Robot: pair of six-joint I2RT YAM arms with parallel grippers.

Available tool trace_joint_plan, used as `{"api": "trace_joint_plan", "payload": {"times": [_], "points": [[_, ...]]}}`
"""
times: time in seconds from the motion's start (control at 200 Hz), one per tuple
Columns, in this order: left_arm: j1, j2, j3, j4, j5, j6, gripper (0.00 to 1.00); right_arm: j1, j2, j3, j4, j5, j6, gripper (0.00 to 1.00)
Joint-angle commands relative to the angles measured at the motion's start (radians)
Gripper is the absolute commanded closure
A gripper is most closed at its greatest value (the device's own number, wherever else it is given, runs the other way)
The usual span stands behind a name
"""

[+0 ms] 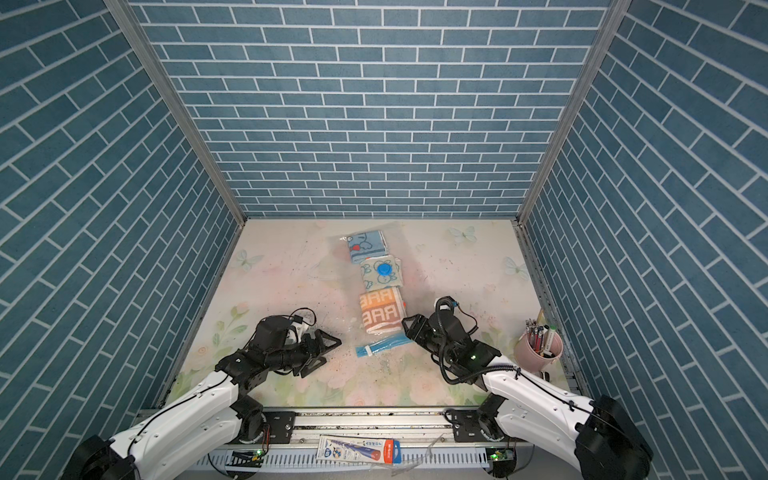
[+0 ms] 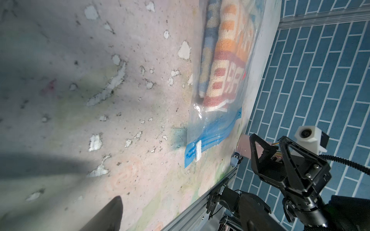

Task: Place the folded towel into the vacuum bag
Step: Adjust the vacuum bag at the center of the board.

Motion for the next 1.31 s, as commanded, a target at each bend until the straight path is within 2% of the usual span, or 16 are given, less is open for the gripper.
{"api": "trace_joint_plan", "payload": {"times": [0.0, 0.17, 0.28, 0.335, 0.585, 0.765, 0.96, 1.085, 1.3], "points": [[0.004, 0.036, 0.021, -0.004, 0.004, 0.019, 0.09, 0.007, -0.038, -0.013, -0.025, 0.042, 0.069, 0.31], [0.005, 0.128, 0.038, 0.021, 0.023, 0.051, 0.09, 0.006, -0.088, 0.023, -0.175, 0.087, 0.038, 0.31], [0.004, 0.193, 0.049, 0.056, 0.039, 0.052, 0.10, -0.006, -0.091, 0.022, -0.194, 0.101, 0.026, 0.30], [0.004, 0.228, 0.069, 0.057, 0.040, 0.100, 0.10, -0.018, -0.088, 0.018, -0.197, 0.097, 0.023, 0.30], [0.010, 0.421, 0.125, 0.250, 0.056, 0.091, 0.12, -0.197, -0.030, 0.085, -0.259, -0.086, -0.061, 0.30], [0.048, 0.581, 0.170, 0.448, 0.062, 0.064, 0.13, -0.276, 0.018, 0.161, -0.374, -0.124, -0.135, 0.30], [0.117, 0.740, 0.275, 0.580, 0.058, 0.064, 0.17, -0.321, 0.112, 0.170, -0.357, -0.154, -0.147, 0.30], [0.144, 0.829, 0.360, 0.583, 0.045, 0.098, 0.19, -0.323, 0.163, 0.189, -0.351, -0.167, -0.169, 0.30], [0.166, 0.961, 0.462, 0.555, -0.044, 0.178, 0.24, -0.323, 0.204, 0.187, -0.341, -0.190, -0.173, 0.30]]}}
